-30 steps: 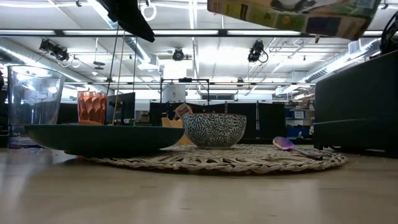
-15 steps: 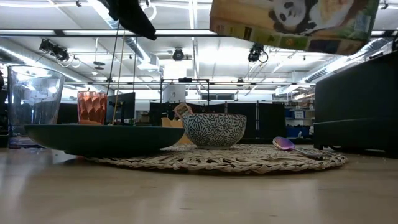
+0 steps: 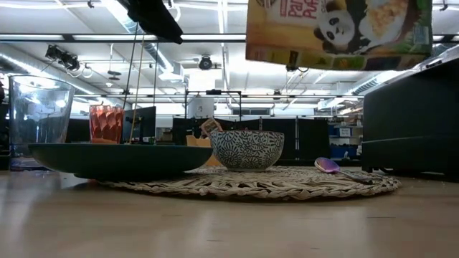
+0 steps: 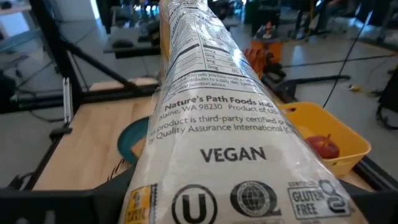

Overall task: Arrange a breakfast setting
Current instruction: Pour the cereal from the yellow cereal box into the red bowl

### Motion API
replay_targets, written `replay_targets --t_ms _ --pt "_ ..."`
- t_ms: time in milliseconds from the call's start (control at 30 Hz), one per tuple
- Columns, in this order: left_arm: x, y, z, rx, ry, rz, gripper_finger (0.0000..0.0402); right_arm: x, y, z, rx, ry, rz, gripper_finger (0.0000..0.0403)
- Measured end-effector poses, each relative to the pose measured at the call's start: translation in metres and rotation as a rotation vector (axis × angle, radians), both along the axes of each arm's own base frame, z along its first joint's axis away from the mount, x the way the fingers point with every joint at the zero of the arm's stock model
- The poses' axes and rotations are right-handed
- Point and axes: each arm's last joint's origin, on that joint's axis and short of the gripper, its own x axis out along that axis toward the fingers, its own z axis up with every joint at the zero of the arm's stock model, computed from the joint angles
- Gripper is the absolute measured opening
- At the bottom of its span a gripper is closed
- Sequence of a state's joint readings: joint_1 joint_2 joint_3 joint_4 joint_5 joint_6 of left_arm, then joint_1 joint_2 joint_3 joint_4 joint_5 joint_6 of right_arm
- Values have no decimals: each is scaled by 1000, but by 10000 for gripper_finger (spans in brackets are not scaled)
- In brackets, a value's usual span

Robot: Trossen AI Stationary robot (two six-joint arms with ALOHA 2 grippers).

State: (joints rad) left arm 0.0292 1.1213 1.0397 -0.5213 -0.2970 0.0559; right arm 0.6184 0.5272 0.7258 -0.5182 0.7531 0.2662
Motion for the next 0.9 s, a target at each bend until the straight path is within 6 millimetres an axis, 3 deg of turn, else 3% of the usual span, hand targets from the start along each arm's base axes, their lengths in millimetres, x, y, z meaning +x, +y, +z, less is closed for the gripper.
replay_targets --t_ms 267,900 --pt "12 -4 -8 -74 10 -46 283 3 -4 -4 25 45 25 215" --pt "66 -12 -73 -80 226 -77 283 15 -9 -2 12 89 18 215"
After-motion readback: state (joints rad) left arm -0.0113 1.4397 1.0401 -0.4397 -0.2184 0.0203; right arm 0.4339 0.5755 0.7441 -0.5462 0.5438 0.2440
